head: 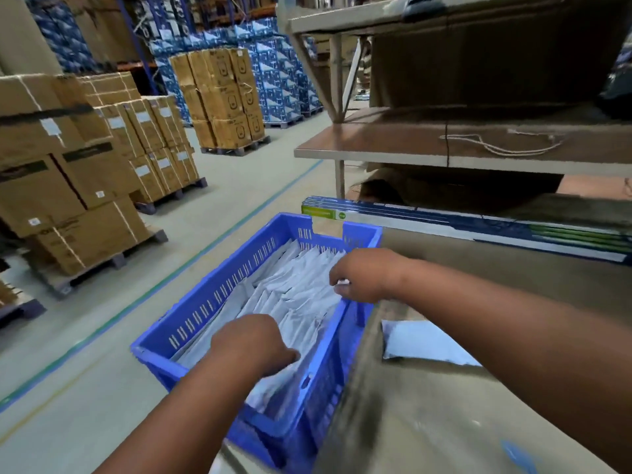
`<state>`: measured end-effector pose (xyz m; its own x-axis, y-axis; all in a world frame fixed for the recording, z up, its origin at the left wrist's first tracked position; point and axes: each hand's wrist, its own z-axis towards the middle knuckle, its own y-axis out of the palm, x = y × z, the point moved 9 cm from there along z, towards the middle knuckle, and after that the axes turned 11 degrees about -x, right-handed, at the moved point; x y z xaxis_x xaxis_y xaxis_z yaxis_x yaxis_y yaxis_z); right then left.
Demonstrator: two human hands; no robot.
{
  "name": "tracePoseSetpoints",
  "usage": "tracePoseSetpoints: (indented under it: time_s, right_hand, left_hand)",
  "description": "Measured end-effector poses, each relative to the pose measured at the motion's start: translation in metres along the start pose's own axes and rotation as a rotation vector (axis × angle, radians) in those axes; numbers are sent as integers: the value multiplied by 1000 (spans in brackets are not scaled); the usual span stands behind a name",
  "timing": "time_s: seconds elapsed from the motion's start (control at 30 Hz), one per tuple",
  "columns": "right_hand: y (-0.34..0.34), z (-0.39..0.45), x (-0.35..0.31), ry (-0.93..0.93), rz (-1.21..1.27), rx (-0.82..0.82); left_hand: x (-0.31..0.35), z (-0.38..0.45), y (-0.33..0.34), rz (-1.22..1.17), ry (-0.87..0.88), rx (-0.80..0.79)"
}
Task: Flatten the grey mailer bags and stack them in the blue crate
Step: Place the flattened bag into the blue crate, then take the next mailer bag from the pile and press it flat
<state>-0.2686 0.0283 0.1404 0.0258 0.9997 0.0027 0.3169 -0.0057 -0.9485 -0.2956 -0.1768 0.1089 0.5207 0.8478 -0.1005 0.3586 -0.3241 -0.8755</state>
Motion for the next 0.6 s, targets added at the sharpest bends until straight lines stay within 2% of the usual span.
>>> tracePoseSetpoints:
  time_s: [0.13, 0.27, 0.47, 0.53, 0.6]
  right_hand:
    - [11, -52, 75, 147, 136, 170]
    - [76, -94, 133, 278, 233, 97]
    - [211, -121, 169, 380, 316, -180]
    - [250, -130, 176, 398, 367, -197]
    - [277, -141, 178, 391, 382, -145]
  left_hand:
    - [59, -28, -52, 75, 120, 220]
    - [160, -47, -62, 84, 318, 327]
    - [289, -1, 18, 215, 564, 183]
    - [310, 20, 50, 229, 591, 124]
    - [320, 39, 74, 273, 588, 86]
